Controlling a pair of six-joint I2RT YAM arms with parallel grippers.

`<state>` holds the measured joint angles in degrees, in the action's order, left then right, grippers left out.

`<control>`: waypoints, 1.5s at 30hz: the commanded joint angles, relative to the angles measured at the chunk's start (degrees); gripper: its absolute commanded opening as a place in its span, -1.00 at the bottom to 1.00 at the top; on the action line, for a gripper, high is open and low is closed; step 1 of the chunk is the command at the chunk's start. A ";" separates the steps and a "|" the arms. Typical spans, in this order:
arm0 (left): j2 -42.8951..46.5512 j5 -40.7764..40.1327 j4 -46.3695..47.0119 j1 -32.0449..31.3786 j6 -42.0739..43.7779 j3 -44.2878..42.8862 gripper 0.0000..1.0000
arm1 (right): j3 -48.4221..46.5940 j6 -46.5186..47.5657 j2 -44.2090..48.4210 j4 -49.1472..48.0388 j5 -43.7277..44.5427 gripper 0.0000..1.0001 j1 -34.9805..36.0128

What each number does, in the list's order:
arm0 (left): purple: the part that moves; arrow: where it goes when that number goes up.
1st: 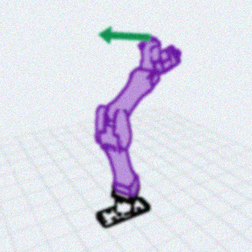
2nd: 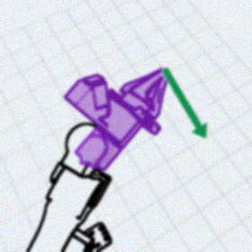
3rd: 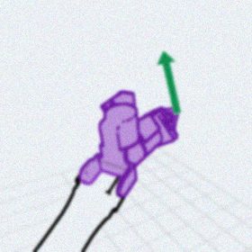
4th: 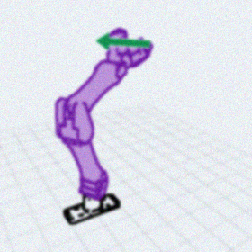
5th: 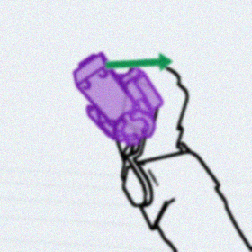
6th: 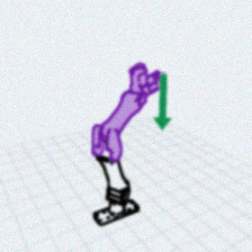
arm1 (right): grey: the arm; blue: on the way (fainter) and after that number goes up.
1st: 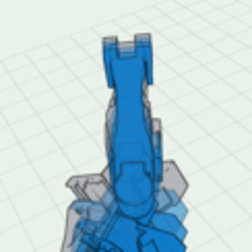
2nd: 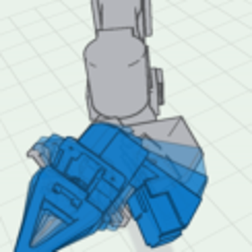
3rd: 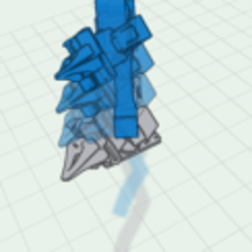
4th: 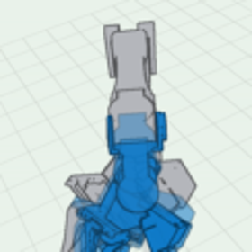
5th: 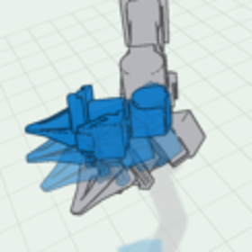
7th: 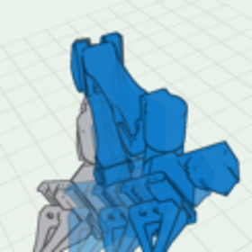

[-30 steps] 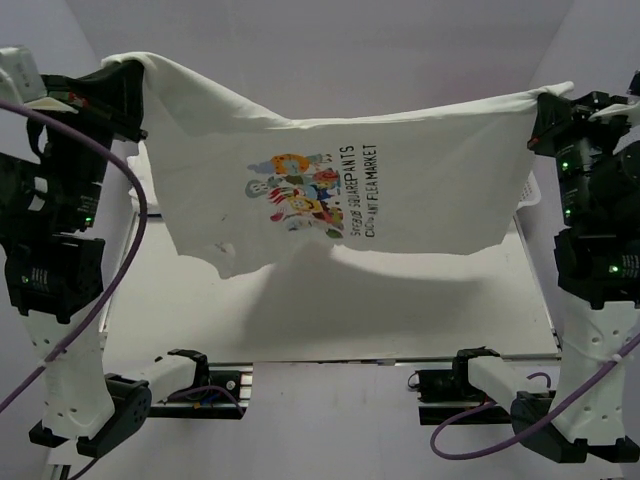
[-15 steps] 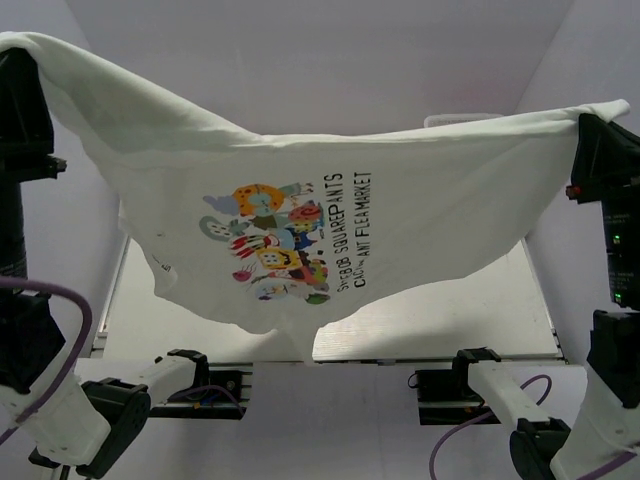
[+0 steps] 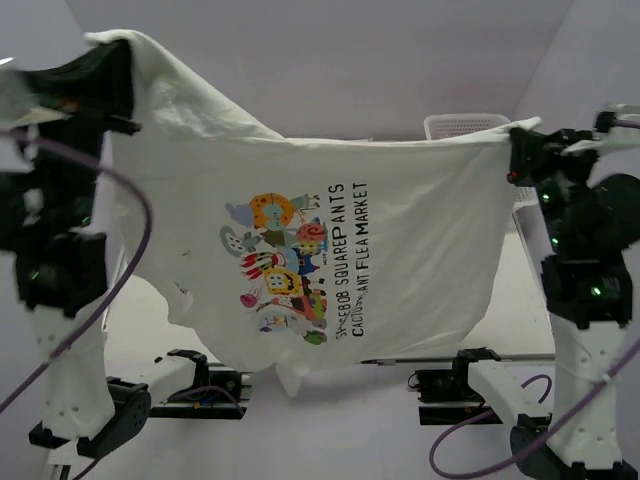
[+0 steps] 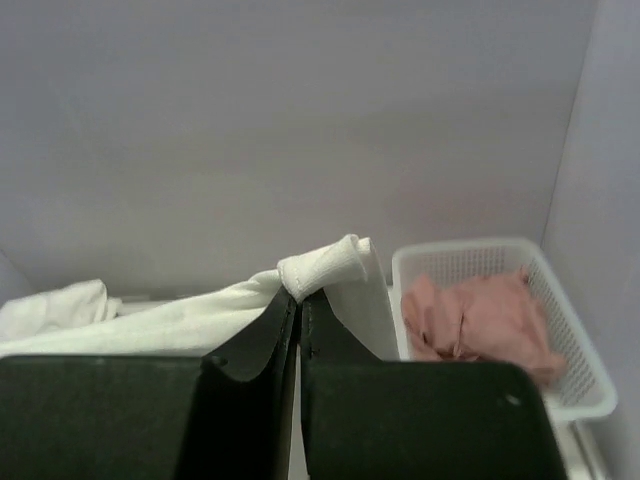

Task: Fold and stack the t-shirts
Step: Flatten out the tshirt

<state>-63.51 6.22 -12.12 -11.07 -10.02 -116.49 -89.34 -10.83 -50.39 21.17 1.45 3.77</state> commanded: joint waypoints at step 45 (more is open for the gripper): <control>-78.71 -3.51 17.39 5.01 -16.61 -21.07 1.00 | -37.75 8.10 -74.69 -4.29 10.94 0.81 1.68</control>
<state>-146.63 1.37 1.78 -6.50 -23.99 -137.45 -123.72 -3.44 -128.77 17.41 8.19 5.06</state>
